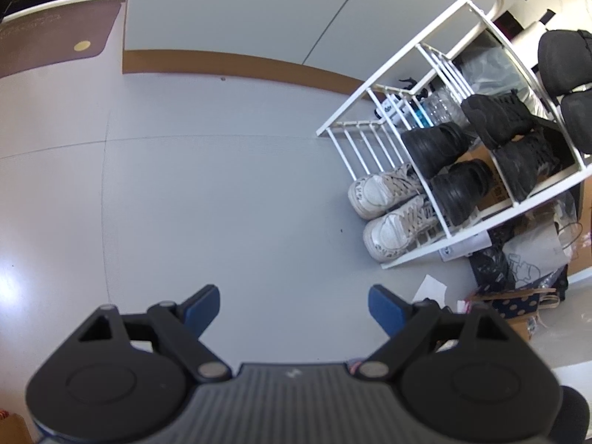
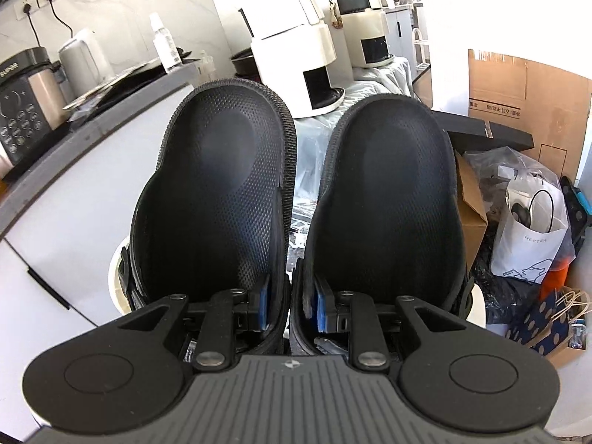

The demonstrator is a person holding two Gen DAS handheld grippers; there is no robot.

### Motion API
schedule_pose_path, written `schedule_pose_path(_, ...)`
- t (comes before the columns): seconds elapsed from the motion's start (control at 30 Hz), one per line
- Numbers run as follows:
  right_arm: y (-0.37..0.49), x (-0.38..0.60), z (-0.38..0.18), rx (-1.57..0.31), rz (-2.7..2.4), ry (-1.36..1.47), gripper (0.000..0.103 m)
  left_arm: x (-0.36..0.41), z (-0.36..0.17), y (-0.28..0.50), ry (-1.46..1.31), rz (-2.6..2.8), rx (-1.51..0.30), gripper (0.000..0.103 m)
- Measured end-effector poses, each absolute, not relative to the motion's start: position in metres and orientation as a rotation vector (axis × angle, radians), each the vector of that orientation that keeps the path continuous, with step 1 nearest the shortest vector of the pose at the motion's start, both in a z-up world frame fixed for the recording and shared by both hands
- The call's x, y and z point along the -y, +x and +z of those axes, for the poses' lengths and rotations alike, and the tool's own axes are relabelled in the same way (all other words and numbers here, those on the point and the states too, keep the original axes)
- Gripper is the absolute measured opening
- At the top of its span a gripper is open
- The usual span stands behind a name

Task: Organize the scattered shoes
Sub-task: 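Carry the black clogs with the right gripper up toward the white rack, then set the black clogs on the rack's top shelf and open the right gripper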

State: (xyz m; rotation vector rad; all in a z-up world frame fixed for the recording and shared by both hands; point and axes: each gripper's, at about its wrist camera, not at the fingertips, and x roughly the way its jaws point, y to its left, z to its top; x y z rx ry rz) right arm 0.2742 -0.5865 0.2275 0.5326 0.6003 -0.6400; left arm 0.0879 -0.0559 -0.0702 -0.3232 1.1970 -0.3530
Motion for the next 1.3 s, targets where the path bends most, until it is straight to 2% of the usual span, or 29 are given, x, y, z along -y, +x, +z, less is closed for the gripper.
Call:
schedule_pose_path(0.53,0.312,0.631,0.197,-0.646,-0.706,0.459,0.021,0.067,-0.091,0.103,-0.301,-0.346,-1.264,0.089)
schedule_pose_path(0.63,0.314,0.642,0.185,-0.667,-0.729,0.457,0.016,0.066,-0.094,0.104,-0.300,-0.342,-1.273,0.089)
schedule_pose_path(0.8,0.317,0.645,0.175,-0.649,-0.677,0.407,0.018,0.065,-0.096,0.104,-0.296,-0.337,-1.279,0.089)
schedule_pose_path(0.97,0.316,0.643,0.177,-0.636,-0.645,0.405,0.036,0.066,-0.094,0.102,-0.290,-0.343,-1.279,0.089)
schedule_pose_path(1.0,0.315,0.642,0.179,-0.635,-0.654,0.399,0.047,0.066,-0.093,0.101,-0.289,-0.345,-1.278,0.089)
schedule_pose_path(1.23,0.292,0.634,0.203,-0.553,-0.652,0.420,0.054,0.064,-0.083,0.094,-0.272,-0.365,-1.249,0.089)
schedule_pose_path(1.3,0.285,0.628,0.213,-0.527,-0.629,0.414,0.062,0.063,-0.082,0.092,-0.268,-0.359,-1.245,0.089)
